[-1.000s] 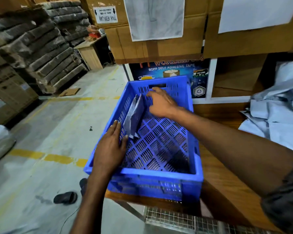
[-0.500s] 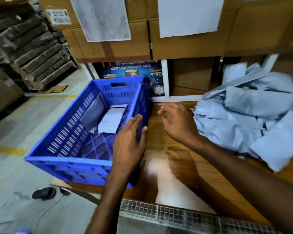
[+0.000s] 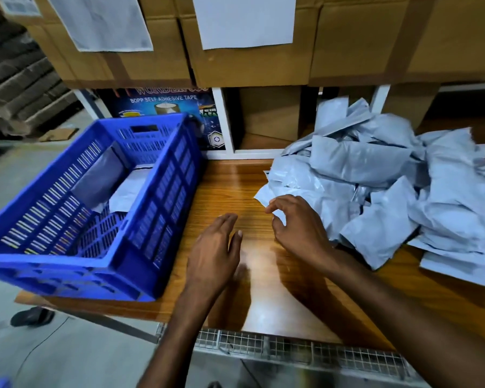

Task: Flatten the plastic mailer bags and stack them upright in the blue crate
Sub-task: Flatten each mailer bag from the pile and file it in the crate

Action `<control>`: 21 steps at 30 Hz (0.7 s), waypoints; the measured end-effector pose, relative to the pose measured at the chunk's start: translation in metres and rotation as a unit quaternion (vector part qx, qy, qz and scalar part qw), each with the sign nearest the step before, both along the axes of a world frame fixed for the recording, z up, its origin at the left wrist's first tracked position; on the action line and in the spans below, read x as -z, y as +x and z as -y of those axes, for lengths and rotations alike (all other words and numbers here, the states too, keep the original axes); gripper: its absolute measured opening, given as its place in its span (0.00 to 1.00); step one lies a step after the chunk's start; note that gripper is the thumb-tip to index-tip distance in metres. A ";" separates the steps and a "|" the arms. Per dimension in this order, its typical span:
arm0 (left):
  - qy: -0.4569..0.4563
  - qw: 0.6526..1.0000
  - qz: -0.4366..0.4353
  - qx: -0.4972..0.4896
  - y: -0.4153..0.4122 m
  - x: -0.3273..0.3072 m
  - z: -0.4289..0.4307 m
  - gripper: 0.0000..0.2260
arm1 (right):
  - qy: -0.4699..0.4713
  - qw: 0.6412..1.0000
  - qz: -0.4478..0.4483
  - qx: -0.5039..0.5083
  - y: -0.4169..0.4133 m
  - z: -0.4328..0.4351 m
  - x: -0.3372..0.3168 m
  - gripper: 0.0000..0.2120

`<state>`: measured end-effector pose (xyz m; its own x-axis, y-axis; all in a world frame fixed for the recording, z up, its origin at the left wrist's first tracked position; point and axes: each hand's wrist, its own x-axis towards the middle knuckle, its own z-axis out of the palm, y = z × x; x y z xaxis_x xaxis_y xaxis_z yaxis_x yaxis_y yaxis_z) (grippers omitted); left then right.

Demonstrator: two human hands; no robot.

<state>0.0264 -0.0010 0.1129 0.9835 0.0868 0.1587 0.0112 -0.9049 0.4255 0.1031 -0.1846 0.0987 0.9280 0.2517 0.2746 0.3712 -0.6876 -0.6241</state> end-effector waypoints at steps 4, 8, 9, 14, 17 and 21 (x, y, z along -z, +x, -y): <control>-0.010 0.998 0.067 -0.009 -0.006 -0.029 -0.027 0.20 | 0.013 0.999 0.033 -0.008 0.002 -0.026 -0.009 0.11; -0.006 0.991 0.133 0.000 -0.010 -0.056 -0.075 0.18 | 0.048 0.995 0.092 -0.008 0.007 -0.081 -0.035 0.12; 0.000 0.989 0.146 0.003 -0.010 -0.062 -0.092 0.18 | 0.064 0.992 0.109 -0.012 0.007 -0.099 -0.042 0.12; 0.019 0.986 0.165 -0.002 -0.008 -0.076 -0.174 0.16 | 0.097 0.981 0.162 -0.035 0.014 -0.190 -0.075 0.09; 0.026 0.986 0.167 -0.002 -0.008 -0.081 -0.215 0.16 | 0.099 0.978 0.180 -0.042 0.018 -0.233 -0.084 0.08; 0.040 0.988 0.151 -0.008 -0.001 -0.082 -0.273 0.17 | 0.082 0.979 0.173 -0.064 0.020 -0.287 -0.099 0.09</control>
<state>0.0250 0.2718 0.1948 0.8892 0.0770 0.4510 -0.0911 -0.9362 0.3396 0.1234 0.1021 0.1978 0.7355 0.2860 0.6142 0.6572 -0.5218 -0.5439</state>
